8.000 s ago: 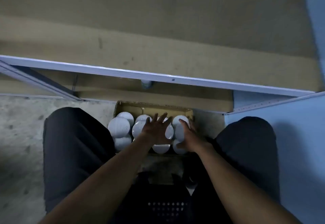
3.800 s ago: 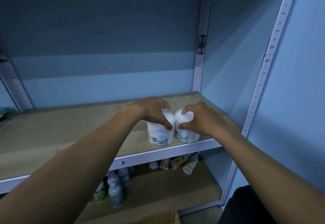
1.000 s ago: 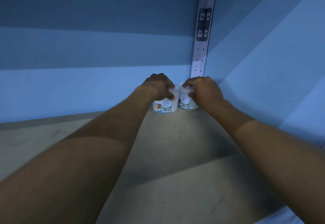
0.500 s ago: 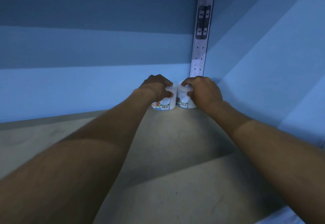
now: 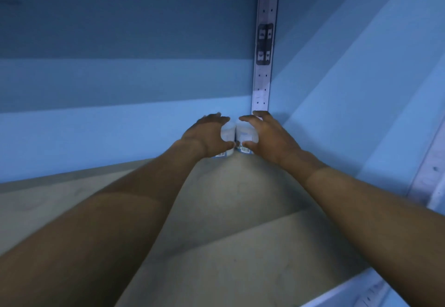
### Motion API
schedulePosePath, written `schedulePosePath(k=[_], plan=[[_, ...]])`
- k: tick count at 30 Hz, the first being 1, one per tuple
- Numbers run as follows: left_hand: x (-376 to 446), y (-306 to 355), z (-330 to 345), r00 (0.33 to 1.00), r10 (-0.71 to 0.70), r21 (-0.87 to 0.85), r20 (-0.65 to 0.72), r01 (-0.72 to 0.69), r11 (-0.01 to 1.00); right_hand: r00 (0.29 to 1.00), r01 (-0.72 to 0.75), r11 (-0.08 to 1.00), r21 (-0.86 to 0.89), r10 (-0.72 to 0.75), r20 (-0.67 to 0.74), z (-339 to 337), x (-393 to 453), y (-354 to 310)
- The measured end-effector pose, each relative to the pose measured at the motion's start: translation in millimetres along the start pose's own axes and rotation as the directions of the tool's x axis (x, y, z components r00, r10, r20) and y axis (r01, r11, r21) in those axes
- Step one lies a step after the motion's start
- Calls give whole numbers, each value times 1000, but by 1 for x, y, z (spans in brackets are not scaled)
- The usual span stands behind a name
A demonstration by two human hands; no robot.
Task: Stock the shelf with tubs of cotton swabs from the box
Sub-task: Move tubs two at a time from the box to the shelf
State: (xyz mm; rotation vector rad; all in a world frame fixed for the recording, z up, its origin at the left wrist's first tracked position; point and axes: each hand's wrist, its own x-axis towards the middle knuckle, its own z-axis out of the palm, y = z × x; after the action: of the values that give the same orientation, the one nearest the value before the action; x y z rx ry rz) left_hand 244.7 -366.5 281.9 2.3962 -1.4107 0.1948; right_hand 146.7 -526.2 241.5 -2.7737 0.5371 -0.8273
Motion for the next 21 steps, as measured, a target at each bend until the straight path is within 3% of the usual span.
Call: schedulePosePath(k=[5, 10, 21], plan=[[-19, -8, 7, 1000, -21, 6, 21, 21, 1000, 995, 4, 1000, 17, -6, 98, 5, -20, 0], [-84, -2, -28, 999, 15, 15, 39, -15, 1000, 990, 18, 999, 39, -23, 140, -39, -62, -38], [-230, 10, -71, 997, 71, 46, 0, -71, 996, 973, 209, 968, 139, -220, 65, -86, -173, -111]])
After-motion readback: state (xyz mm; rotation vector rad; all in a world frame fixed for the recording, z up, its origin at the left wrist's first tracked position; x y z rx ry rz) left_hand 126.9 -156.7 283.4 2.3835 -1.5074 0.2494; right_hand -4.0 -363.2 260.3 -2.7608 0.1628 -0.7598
